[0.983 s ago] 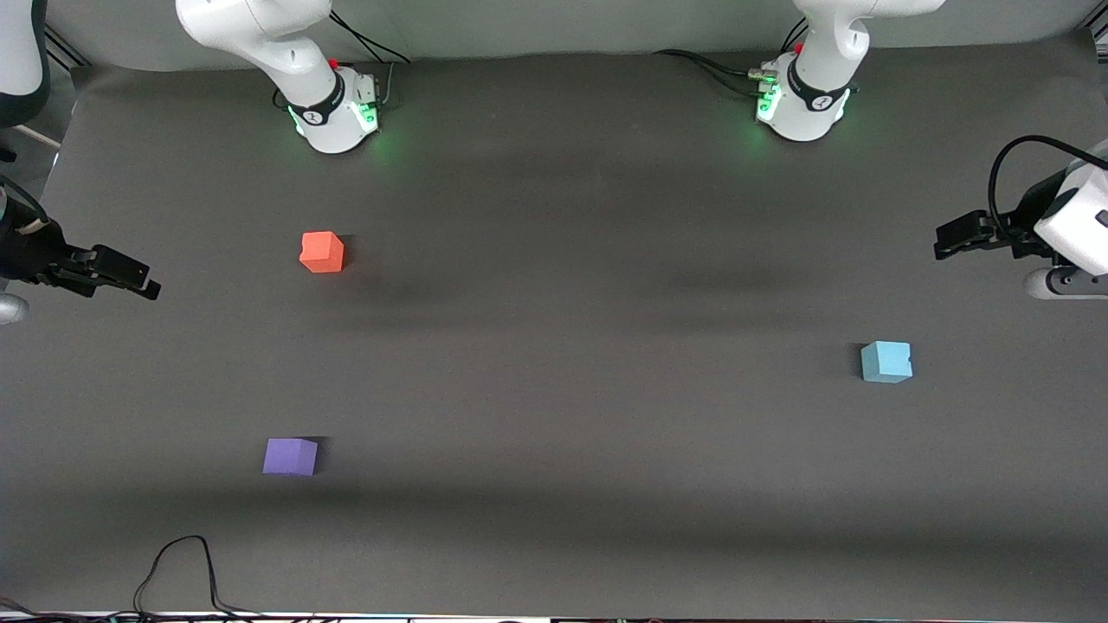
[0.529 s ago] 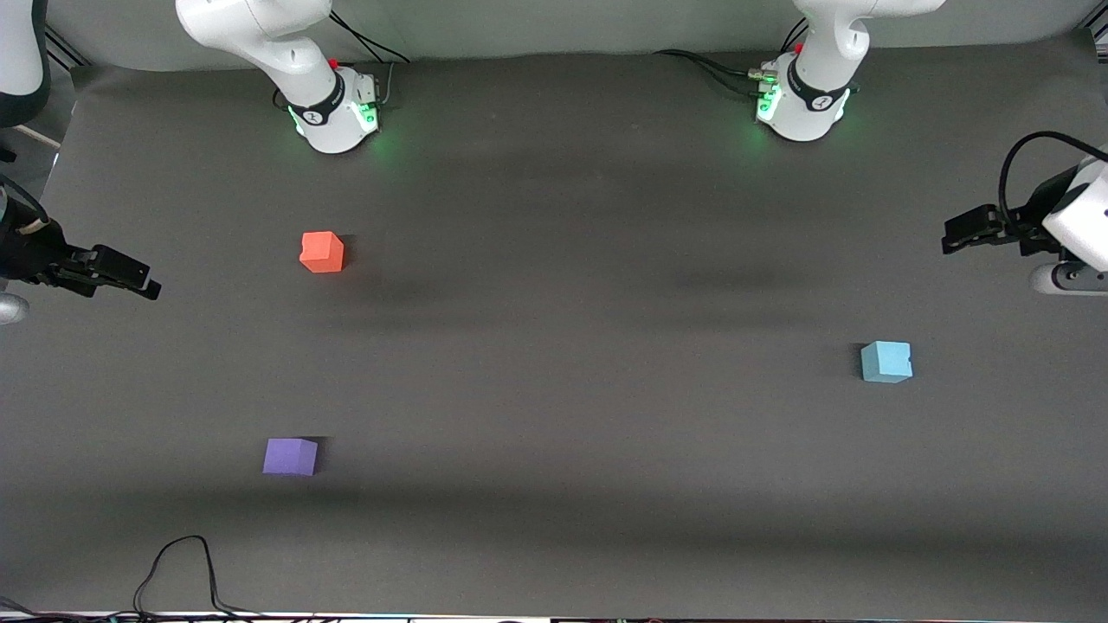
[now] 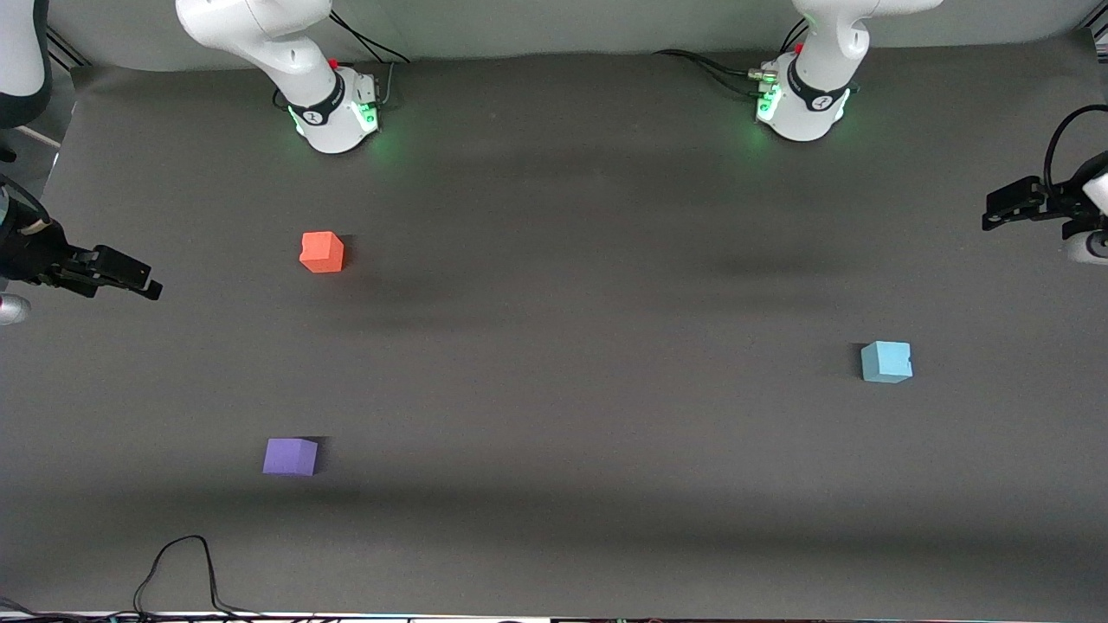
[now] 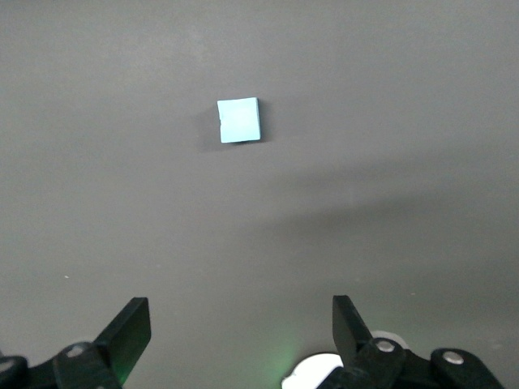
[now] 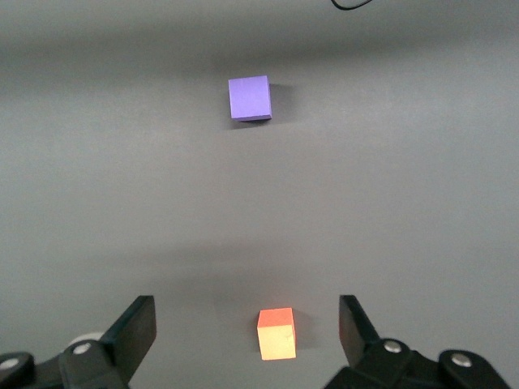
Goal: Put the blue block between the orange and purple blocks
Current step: 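Reach the open left gripper down over the light-blue cube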
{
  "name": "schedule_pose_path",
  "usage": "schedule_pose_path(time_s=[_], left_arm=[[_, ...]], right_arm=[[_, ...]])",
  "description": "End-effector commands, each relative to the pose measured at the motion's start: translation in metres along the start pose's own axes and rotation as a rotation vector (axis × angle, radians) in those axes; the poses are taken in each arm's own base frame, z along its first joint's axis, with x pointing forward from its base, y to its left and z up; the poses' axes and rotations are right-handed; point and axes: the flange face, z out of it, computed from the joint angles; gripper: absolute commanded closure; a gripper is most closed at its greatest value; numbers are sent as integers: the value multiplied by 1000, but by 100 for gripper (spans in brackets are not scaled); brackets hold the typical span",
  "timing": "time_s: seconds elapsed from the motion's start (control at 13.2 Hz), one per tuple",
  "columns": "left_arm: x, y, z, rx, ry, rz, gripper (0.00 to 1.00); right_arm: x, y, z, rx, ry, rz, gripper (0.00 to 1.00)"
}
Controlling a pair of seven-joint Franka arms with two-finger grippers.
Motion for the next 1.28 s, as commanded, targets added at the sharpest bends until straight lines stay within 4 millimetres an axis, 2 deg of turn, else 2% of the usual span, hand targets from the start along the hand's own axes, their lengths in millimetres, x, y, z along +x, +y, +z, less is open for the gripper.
schedule_pose_path(time_s=[0.0,0.15,0.3,0.45,0.76,0.91,1.06,1.21], left_arm=[[-17,-9,30,23,37,23,0],[-8,-9,61,22,48,26,0],[-1,-6,113,23,79,33,0],[16,-7,171,27,92,37,0],[47,-11,251,39,103,47,0],[53,-20,273,41,112,32,0],[58,-23,284,43,125,27,0],[67,-24,307,45,150,20,0]], right_arm=[[3,-3,-2,7,-2,-21,0],[3,-3,-2,7,-2,-21,0],[3,-3,-3,7,-1,-18,0],[4,-5,-1,6,-4,-24,0],[4,-5,0,6,-7,-15,0],[3,-5,1,5,-11,-13,0],[3,-4,2,7,-13,-10,0],[1,-2,4,8,-37,-8,0]])
